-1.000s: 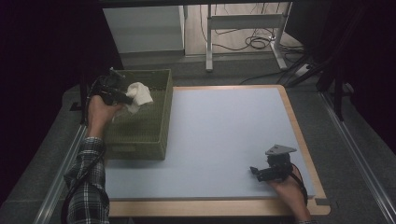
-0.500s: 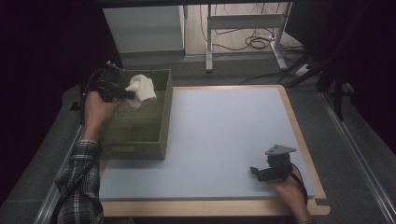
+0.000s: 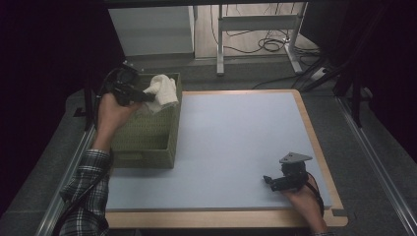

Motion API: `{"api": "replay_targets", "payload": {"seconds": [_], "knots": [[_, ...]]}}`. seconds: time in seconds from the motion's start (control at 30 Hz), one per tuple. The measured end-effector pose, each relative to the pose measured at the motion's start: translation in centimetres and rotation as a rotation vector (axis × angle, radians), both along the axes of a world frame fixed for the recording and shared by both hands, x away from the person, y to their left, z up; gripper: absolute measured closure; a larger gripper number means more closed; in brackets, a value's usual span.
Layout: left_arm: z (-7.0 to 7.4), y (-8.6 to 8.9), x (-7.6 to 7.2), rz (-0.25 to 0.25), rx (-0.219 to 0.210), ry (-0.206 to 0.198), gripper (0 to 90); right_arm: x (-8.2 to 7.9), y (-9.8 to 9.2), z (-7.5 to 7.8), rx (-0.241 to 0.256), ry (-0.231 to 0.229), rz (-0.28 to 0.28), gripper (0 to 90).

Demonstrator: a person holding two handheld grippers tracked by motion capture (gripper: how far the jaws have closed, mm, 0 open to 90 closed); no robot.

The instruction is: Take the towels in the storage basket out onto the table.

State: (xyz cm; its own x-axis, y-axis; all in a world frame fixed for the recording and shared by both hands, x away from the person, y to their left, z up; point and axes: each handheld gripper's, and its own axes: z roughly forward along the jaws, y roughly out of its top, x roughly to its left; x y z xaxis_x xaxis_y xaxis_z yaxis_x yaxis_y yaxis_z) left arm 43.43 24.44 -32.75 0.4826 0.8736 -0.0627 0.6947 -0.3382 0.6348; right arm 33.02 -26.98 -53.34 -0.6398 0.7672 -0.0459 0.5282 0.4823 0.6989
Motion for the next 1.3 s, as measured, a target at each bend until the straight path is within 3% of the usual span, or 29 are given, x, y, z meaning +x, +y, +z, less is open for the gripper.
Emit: {"api": "replay_targets", "payload": {"seconds": [0.33, 0.67, 1.03, 1.3], "knots": [[1.1, -4.6, -0.1, -0.093, 0.008, -0.027, 71.7, 0.0, 0.0, 0.0, 0.001, 0.001, 0.0, 0.0], [1.0, -8.5, 0.1, -0.161, -0.008, -0.043, 71.6, 0.0, 0.0, 0.0, 0.003, 0.005, -0.002, 0.0], [-0.3, -13.0, 0.3, -0.243, -0.014, -0.043, 71.2, 0.0, 0.0, 0.0, 0.004, 0.006, -0.002, 0.0], [-3.1, -16.5, 0.2, -0.292, -0.032, -0.033, 70.7, 0.0, 0.0, 0.0, 0.004, 0.006, -0.002, 0.0]]}}
